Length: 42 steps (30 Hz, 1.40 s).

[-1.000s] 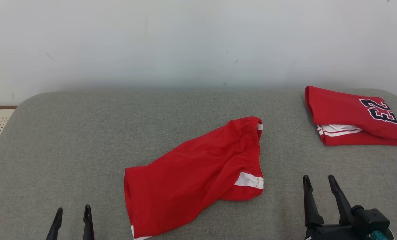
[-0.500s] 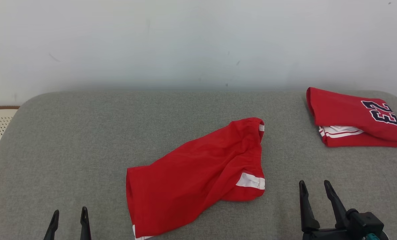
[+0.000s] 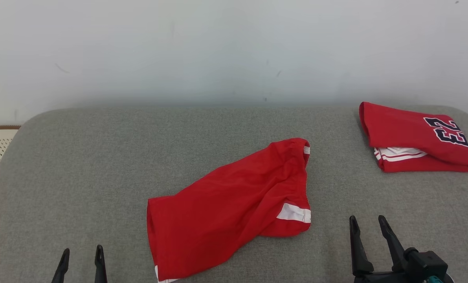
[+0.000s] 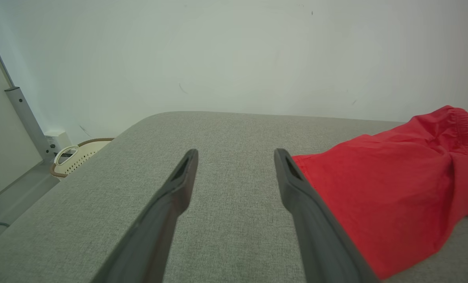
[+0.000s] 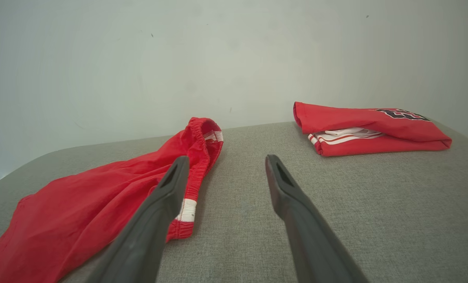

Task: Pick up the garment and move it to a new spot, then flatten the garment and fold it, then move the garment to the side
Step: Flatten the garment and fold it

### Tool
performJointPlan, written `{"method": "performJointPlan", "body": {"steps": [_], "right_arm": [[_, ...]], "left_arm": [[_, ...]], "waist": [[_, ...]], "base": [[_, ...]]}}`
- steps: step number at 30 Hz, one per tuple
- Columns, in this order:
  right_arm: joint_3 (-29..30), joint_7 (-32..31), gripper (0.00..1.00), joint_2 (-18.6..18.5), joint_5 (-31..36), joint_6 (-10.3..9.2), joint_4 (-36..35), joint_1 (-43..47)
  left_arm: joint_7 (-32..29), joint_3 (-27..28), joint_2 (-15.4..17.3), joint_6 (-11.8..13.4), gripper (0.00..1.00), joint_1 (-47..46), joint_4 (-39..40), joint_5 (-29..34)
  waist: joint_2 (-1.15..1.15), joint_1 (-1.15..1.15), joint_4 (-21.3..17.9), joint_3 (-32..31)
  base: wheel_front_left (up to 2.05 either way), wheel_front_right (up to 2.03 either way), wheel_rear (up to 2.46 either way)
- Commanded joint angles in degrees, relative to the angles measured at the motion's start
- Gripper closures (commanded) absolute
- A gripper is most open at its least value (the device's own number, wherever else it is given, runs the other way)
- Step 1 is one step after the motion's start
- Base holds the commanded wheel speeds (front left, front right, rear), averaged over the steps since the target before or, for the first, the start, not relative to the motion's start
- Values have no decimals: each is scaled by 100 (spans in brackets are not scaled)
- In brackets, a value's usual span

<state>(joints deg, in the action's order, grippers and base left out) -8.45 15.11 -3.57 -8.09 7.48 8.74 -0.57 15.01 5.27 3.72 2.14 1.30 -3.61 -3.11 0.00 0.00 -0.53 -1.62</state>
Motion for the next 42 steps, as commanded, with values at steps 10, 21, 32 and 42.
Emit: {"method": "performJointPlan", "body": {"steps": [10,21,32,42], "right_arm": [[-68,4,0,7,56,3,76,-1],[-116,-35,0,-23,5,3,117,19],[-164,-76,0,-33,-69,3,175,51],[-204,-191,0,-51,-204,3,240,55]], "left_arm": [[23,-45,77,4,0,-23,-69,96],[23,-150,174,-58,0,-77,-183,118],[23,-267,263,-119,0,-108,-254,61],[23,-353,218,-211,0,-76,-271,-105]], "waist": [[0,0,-4,-51],[0,0,5,-113],[0,0,-7,-144],[0,0,21,-127]], "base": [[0,0,0],[0,0,0],[0,0,0],[0,0,0]]}}
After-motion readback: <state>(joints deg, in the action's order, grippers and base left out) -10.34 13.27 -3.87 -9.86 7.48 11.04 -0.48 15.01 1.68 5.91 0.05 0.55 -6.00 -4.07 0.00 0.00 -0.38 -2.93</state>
